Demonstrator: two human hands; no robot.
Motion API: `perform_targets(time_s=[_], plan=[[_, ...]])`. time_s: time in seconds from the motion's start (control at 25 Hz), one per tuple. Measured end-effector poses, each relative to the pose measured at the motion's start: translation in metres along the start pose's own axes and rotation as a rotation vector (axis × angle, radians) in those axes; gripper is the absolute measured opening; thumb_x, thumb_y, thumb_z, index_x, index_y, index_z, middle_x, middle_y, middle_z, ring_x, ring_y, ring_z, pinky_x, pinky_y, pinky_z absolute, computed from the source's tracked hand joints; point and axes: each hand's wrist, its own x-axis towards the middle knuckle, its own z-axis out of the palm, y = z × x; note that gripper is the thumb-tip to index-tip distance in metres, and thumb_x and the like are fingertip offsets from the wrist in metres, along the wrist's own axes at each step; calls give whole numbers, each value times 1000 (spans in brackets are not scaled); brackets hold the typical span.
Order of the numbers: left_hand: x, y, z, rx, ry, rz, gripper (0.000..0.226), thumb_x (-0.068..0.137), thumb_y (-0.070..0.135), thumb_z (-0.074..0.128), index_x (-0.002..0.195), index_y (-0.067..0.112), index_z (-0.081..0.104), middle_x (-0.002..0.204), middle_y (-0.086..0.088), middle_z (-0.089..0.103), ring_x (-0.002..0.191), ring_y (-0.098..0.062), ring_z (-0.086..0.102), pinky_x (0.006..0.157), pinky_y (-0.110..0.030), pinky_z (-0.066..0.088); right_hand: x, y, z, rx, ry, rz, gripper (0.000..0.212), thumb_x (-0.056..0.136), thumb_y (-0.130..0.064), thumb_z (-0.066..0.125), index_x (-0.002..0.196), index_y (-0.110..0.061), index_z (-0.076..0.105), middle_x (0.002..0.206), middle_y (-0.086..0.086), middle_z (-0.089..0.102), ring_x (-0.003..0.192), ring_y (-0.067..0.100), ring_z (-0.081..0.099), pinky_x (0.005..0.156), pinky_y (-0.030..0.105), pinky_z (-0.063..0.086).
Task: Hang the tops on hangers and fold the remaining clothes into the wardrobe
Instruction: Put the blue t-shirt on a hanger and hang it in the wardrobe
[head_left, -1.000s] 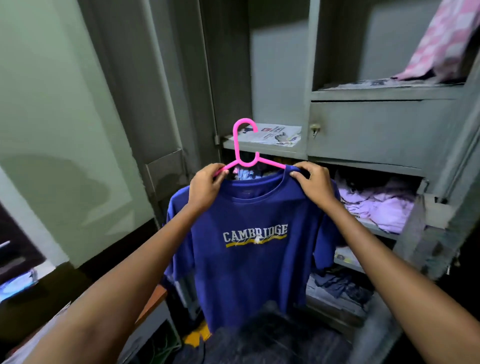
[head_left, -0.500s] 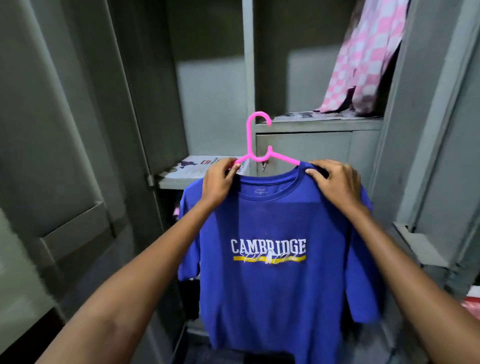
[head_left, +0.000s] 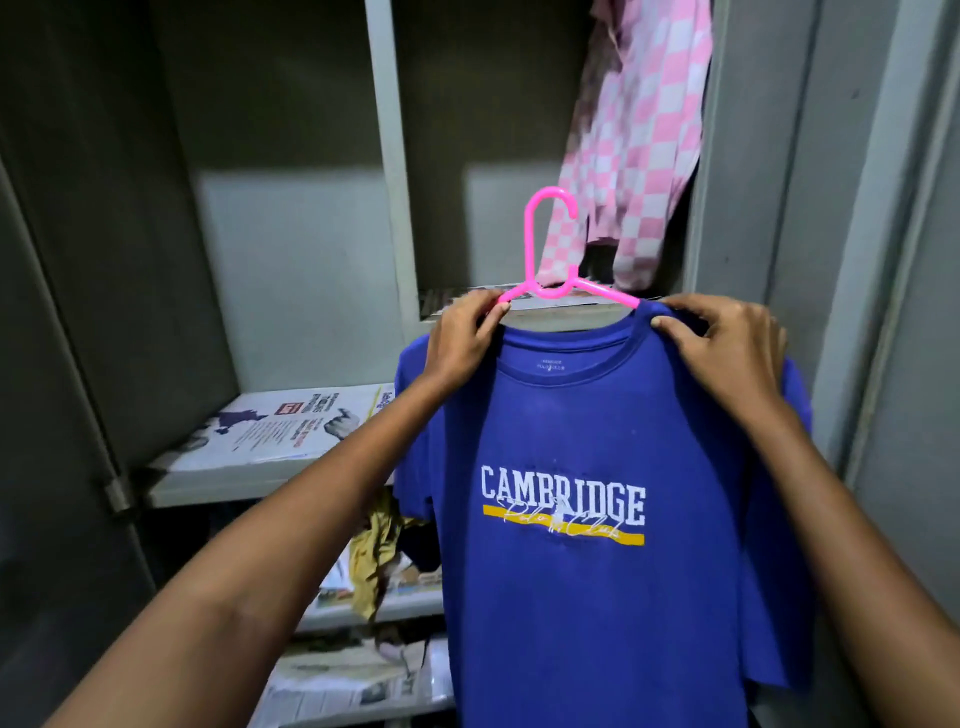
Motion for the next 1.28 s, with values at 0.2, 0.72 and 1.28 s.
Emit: perform_targets(time_s=[0.2, 0.72, 1.28], plan=[[81, 10, 0, -64, 32, 133, 25, 95, 24, 52, 101, 4, 65, 91, -11, 66, 85, -27, 60, 72, -32, 40, 62, -34, -18, -148, 98, 4, 33, 84, -39, 60, 110, -20, 70, 105, 15, 69, 102, 36, 61, 84, 42, 44], [219, -56, -29, 361, 152, 307, 47, 89, 29, 55, 129, 5, 50, 146, -14, 37, 141, -26, 24, 117, -37, 5, 220, -89, 2, -524, 160, 83, 27, 85, -25, 63, 109, -13, 69, 110, 22, 64, 105, 39, 57, 83, 37, 42], [335, -18, -85, 825, 352, 416, 55, 88, 42, 46, 131, 6, 45, 157, -13, 12, 145, -29, 5, 112, -59, -2, 383, -154, 71, -757, 278, -62, 28, 87, 2, 45, 107, -1, 64, 114, 22, 62, 108, 39, 58, 85, 36, 44]])
